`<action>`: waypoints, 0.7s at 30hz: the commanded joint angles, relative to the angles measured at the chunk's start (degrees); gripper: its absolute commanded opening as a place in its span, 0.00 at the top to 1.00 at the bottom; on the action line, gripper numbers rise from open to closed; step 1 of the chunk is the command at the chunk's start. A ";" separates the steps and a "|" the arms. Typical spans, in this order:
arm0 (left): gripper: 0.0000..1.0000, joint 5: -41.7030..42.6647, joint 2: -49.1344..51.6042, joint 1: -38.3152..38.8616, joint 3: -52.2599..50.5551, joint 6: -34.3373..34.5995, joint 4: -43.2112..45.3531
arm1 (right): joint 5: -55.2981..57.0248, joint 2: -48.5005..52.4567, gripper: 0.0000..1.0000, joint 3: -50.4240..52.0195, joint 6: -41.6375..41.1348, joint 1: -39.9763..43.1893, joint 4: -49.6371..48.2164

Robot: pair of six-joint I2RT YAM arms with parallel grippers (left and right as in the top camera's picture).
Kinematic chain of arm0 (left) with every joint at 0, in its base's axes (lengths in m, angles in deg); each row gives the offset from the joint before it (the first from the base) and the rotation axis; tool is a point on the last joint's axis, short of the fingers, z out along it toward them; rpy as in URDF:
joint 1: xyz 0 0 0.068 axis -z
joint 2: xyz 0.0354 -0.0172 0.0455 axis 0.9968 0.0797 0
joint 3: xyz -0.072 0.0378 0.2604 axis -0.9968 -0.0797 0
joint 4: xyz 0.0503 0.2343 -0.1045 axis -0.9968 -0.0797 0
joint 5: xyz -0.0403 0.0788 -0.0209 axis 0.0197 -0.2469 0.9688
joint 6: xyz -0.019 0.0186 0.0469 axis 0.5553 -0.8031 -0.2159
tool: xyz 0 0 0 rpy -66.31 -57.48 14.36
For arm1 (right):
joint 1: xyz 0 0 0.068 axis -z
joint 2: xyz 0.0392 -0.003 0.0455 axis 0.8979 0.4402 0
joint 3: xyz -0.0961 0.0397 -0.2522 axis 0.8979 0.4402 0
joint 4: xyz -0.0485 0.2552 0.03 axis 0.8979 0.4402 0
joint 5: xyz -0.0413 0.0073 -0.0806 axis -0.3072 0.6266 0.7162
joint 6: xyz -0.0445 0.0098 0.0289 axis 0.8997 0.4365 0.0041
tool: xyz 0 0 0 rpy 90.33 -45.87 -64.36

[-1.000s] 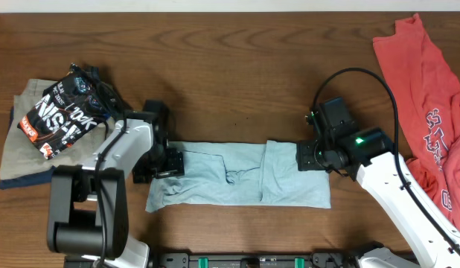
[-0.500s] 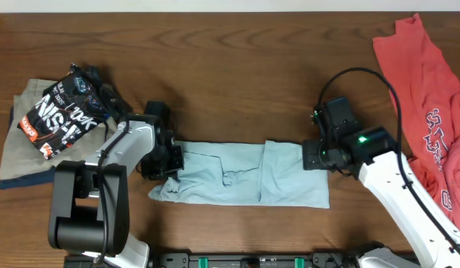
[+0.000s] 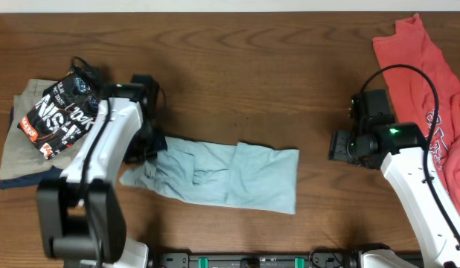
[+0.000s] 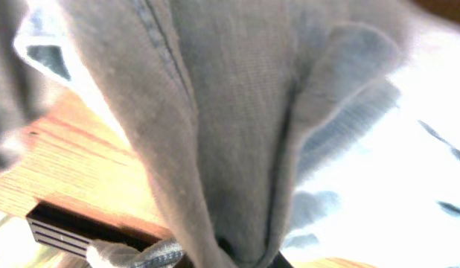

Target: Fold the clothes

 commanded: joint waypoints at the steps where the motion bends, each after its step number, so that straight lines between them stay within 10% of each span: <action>1: 0.94 3.80 -5.20 2.82 3.08 2.08 -1.11 | 0.61 0.02 0.33 -0.48 1.36 1.29 0.02; 21: 0.87 12.52 0.57 44.52 3.04 14.91 17.29 | 0.42 0.87 0.32 -0.48 1.38 1.49 0.57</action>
